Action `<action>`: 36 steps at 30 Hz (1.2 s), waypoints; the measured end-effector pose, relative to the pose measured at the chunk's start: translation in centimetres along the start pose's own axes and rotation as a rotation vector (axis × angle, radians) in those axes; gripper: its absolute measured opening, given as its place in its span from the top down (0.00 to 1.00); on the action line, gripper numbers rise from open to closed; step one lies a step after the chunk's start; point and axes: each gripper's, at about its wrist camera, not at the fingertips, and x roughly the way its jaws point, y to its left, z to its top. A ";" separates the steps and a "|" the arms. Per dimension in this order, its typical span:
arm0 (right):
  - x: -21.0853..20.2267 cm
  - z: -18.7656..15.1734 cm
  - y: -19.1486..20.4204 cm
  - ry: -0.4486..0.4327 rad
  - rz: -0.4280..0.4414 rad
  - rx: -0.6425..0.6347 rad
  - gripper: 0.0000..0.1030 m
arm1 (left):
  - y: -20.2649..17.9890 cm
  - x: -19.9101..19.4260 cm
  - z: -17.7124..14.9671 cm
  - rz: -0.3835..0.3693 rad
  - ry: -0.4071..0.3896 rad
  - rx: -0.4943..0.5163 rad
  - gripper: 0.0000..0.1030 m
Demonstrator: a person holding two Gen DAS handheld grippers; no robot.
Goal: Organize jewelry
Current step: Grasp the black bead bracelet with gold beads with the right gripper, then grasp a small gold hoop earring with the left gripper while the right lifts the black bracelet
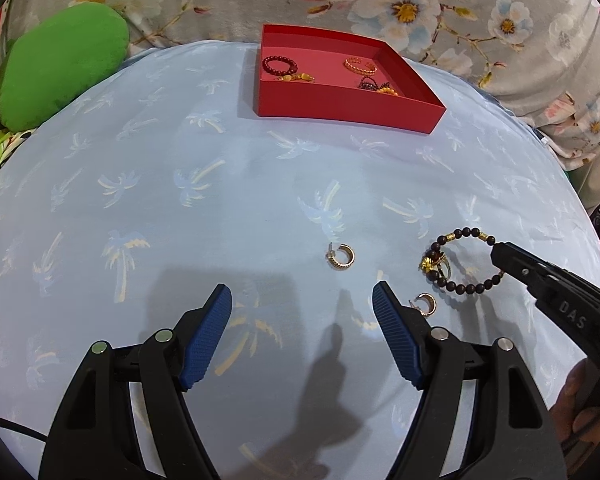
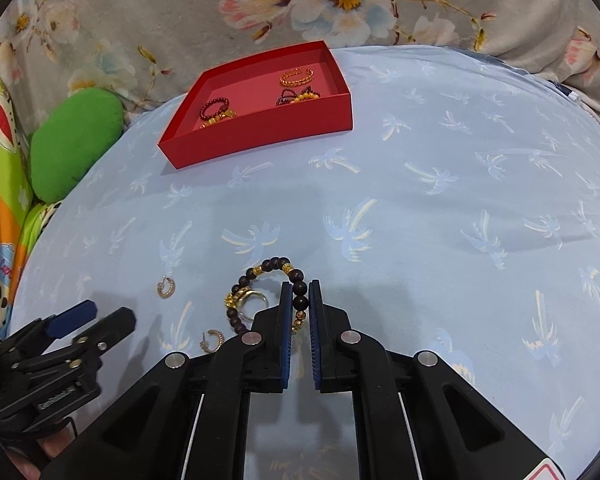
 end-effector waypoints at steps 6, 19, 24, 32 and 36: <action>0.1 -0.7 -0.1 0.020 0.015 -0.004 0.93 | -0.5 1.2 0.4 -0.003 0.020 0.002 0.35; 1.2 -0.9 -0.5 0.044 0.050 0.025 0.93 | -1.4 3.4 1.4 0.027 0.034 0.035 0.45; 1.5 -0.9 -0.8 0.050 0.054 0.038 0.93 | -1.7 3.8 2.0 0.044 0.025 0.046 0.53; 1.6 -1.0 -1.2 0.053 0.062 0.054 0.93 | -2.3 3.8 1.8 0.055 0.015 0.071 0.82; 1.3 -0.8 -1.1 0.046 0.062 0.052 0.93 | -2.3 3.6 1.5 0.038 0.022 0.069 0.82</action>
